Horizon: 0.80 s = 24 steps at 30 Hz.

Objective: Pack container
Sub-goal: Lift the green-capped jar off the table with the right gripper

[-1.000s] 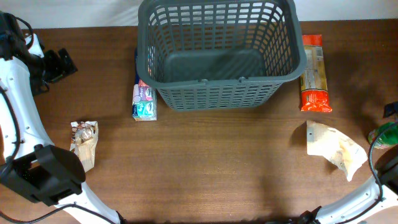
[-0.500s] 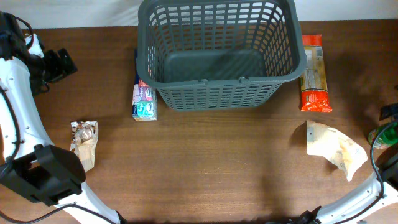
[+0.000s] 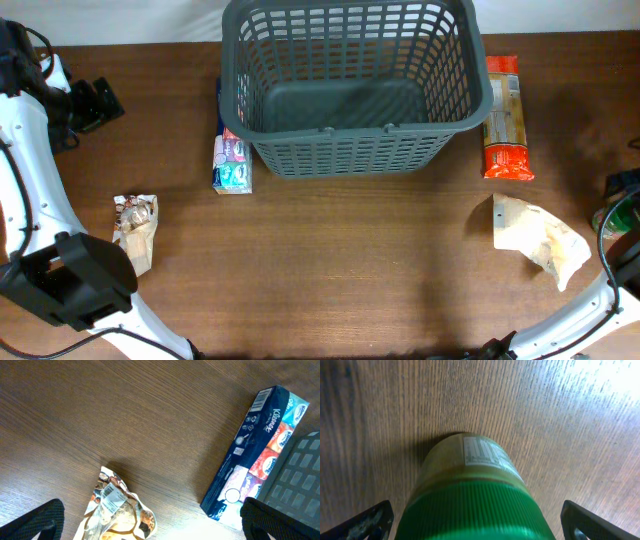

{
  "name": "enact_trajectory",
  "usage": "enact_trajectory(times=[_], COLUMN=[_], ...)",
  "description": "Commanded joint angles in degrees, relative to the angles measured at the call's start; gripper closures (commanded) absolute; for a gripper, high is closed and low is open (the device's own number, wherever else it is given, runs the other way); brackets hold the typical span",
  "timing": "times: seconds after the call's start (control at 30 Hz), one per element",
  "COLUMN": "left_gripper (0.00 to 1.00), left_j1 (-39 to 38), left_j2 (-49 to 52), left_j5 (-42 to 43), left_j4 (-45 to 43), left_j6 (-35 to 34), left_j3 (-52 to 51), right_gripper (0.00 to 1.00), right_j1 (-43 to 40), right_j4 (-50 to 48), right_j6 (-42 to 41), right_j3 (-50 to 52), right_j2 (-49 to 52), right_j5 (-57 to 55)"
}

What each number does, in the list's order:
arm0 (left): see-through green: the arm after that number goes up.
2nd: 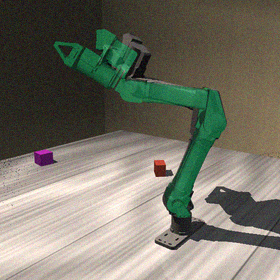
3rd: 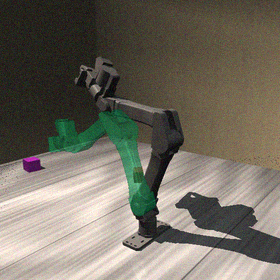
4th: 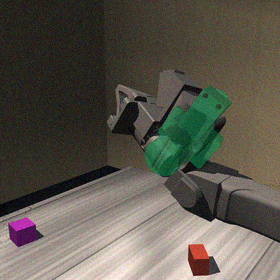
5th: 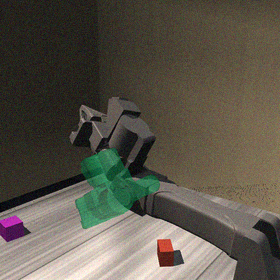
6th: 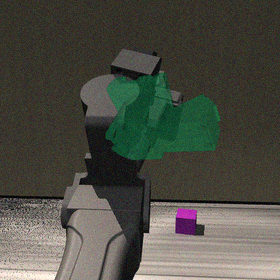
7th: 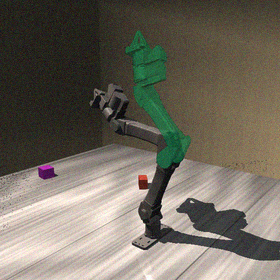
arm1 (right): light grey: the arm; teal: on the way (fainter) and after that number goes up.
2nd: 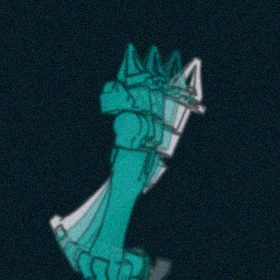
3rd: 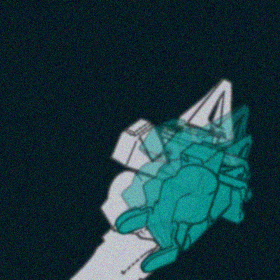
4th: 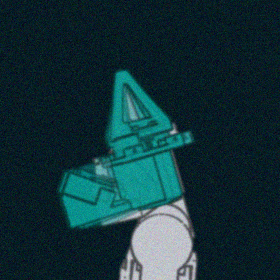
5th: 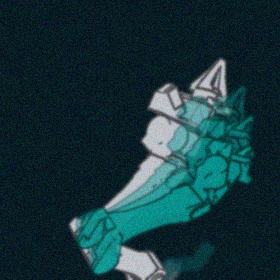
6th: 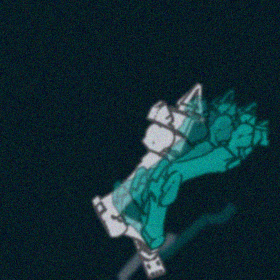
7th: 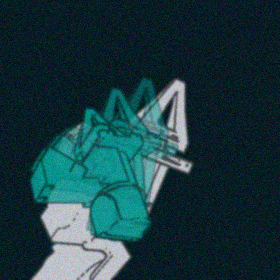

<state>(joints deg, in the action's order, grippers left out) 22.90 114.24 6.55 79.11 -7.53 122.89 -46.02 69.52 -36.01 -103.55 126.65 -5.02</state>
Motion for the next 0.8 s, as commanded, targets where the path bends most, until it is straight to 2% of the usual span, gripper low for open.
enact_trajectory(times=[0.0,0.63,0.77], left_gripper=[0.01,0.01,0.01], left_j1=[0.0,0.0,0.0], left_j2=[0.6,0.6,0.6], left_j5=[-0.6,-0.6,-0.6], left_j4=[0.0,0.0,0.0], left_j6=[0.9,0.9,0.9], left_j3=[0.2,0.2,0.2], right_gripper=[0.01,0.01,0.01], right_j1=[0.2,0.2,0.2], right_j4=[-0.5,-2.1,-3.7], right_j6=[-0.5,-0.2,3.5], right_j3=[-0.6,-0.5,-0.5], right_j2=[0.9,2.4,2.4], right_j5=[0.1,0.1,1.0])
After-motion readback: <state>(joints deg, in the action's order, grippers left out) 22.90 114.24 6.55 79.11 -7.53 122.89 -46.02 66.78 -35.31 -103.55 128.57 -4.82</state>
